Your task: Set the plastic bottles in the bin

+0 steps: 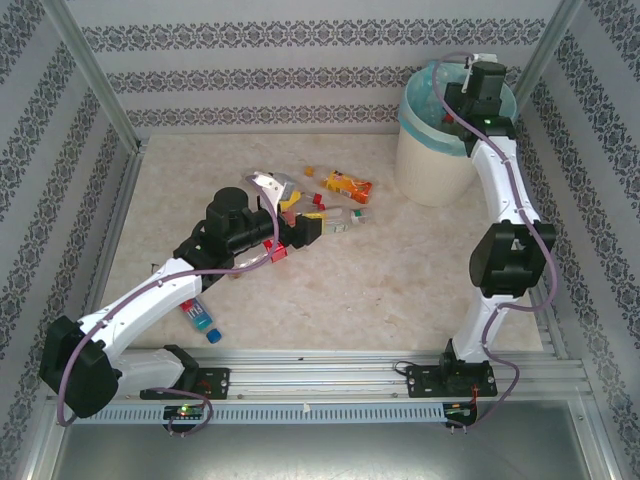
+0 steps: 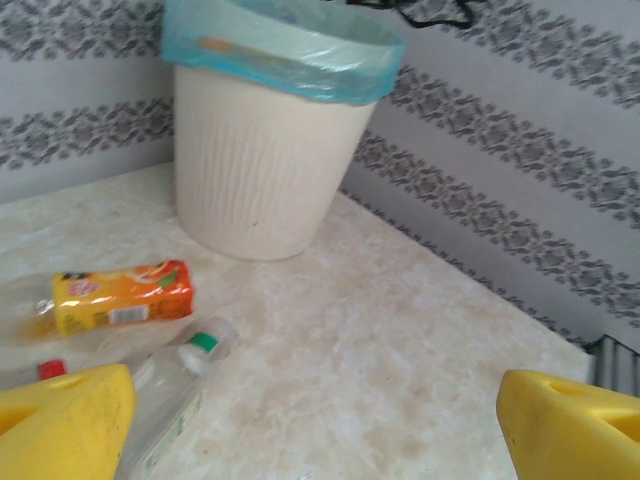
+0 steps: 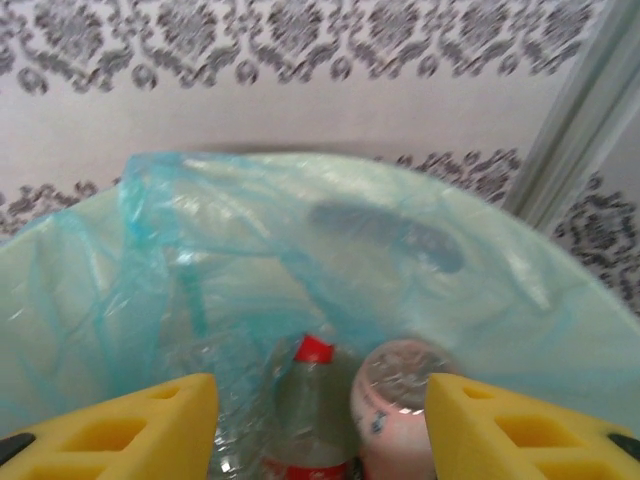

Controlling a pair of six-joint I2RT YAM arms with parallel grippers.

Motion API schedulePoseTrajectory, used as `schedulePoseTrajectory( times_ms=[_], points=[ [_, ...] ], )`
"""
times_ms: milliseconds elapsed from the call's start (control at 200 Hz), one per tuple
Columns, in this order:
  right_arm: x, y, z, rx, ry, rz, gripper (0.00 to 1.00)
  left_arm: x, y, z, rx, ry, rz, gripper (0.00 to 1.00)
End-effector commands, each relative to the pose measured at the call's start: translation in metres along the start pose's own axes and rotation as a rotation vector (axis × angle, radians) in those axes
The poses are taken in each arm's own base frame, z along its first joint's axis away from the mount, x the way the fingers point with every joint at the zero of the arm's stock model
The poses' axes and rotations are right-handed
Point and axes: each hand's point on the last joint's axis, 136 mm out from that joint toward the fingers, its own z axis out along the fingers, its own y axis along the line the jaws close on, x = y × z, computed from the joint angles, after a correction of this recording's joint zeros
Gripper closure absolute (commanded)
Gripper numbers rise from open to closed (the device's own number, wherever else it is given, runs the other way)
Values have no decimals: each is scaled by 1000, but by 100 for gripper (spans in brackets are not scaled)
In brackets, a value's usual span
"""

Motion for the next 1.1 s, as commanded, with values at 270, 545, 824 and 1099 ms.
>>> schedulePoseTrajectory(
  times_ms=[270,545,824,1099],
  points=[
    [-77,56,-84,-192,-166,64,42,34,82,-99,-699,304,-190,6],
    [-94,146,-190,-361,-336,-66,40,110,107,-202,-1089,534,-625,11],
    [-27,223,-221,-564,-269,-65,38,171,117,-243,-1254,632,-974,0],
    [9,238,-223,-655,-186,-22,38,230,121,-243,-1261,691,-1179,0]
  ],
)
